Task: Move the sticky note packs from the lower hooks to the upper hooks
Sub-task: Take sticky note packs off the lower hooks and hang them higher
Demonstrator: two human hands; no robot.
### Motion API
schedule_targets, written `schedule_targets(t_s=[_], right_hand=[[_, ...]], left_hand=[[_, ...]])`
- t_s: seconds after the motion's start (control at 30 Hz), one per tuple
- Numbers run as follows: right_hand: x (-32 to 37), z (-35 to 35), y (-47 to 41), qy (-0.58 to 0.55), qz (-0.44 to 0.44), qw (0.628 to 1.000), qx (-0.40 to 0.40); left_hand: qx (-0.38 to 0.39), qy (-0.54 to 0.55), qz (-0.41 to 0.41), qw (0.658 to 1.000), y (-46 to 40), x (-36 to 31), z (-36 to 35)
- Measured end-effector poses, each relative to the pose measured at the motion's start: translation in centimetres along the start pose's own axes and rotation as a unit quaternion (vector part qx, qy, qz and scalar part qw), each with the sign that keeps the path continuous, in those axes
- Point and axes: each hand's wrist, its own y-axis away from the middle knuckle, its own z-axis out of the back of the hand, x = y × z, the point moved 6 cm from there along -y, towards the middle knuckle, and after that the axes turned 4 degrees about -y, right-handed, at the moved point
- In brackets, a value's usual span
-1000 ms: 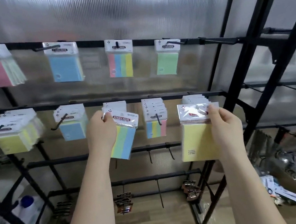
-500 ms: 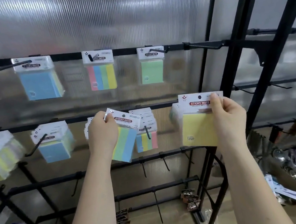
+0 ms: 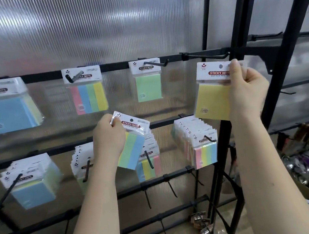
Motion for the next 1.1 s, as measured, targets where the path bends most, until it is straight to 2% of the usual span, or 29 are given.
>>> schedule_targets(t_s=[0.17,0.63,0.87,1.1], right_hand=[[-0.6,-0.3,-3.1,-0.020,0.017,1.000,0.006],[-0.6,-0.4,-7.1,-0.036,0.048,0.994,0.087],[-1.9,-0.9,-7.5,-0.031,0.023,0.990,0.136],[-4.4,-4.8,-9.1,-0.012,-0.032,0.983,0.182]], left_hand=[[-0.008,-0.008,0.012,1.000,0.1,-0.4,-1.3],[-0.048,-0.002,0.052,0.997,1.8,-2.4,-4.8],[-0.063,-0.007,0.062,0.996,2.2,-2.9,-4.6],[-0.073,-0.006,0.067,0.995,2.7,-3.2,-4.3]])
